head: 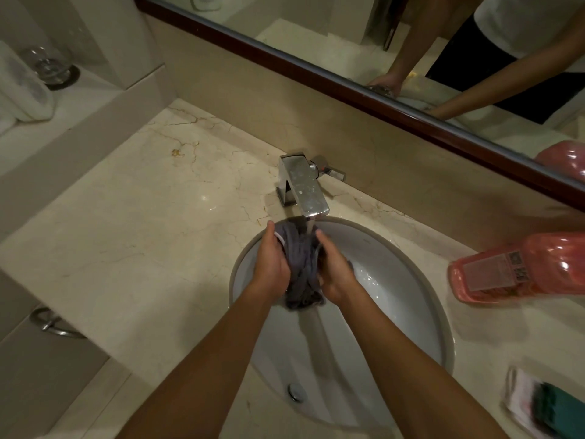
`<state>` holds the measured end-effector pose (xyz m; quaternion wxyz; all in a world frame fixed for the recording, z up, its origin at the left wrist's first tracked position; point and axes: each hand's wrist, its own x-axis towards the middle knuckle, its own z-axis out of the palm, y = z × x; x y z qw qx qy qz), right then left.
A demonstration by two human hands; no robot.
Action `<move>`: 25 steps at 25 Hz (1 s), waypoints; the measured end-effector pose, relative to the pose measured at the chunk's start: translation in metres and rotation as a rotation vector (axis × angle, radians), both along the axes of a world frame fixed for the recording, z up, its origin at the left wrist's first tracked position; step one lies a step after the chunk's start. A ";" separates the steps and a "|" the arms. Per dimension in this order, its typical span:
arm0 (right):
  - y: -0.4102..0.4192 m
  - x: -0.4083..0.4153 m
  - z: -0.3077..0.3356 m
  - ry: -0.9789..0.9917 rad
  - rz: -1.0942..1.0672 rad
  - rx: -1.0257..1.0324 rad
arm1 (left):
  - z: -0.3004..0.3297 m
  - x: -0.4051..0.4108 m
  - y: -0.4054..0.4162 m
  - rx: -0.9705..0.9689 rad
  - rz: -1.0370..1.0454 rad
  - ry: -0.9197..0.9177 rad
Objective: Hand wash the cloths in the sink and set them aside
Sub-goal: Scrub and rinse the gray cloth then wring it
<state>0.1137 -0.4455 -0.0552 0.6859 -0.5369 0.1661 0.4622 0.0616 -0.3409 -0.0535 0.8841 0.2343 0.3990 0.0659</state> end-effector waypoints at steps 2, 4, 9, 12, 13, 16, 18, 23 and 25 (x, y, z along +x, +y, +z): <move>-0.010 -0.001 -0.002 -0.140 0.124 0.005 | 0.002 0.000 0.005 -0.021 0.005 -0.051; -0.015 0.002 0.001 -0.235 0.211 0.025 | 0.004 0.001 0.010 0.011 -0.029 -0.093; -0.014 0.008 0.020 -0.159 0.093 0.131 | -0.005 0.003 0.014 0.333 -0.130 0.065; 0.005 0.013 0.031 0.068 -0.240 0.319 | -0.008 -0.001 -0.006 0.279 -0.264 0.107; 0.011 0.015 0.034 0.111 -0.304 0.330 | -0.008 -0.001 -0.012 0.228 -0.289 0.091; 0.019 0.023 0.038 0.137 -0.366 0.298 | -0.004 0.002 -0.019 0.158 -0.322 0.045; 0.019 0.027 0.038 0.125 -0.331 0.255 | -0.001 -0.001 -0.014 0.307 -0.424 0.059; 0.007 0.022 0.024 -0.097 -0.117 -0.002 | 0.001 -0.005 -0.004 0.650 -0.397 0.165; 0.003 0.015 0.022 -0.068 -0.074 0.019 | 0.001 0.003 -0.002 0.630 -0.355 0.172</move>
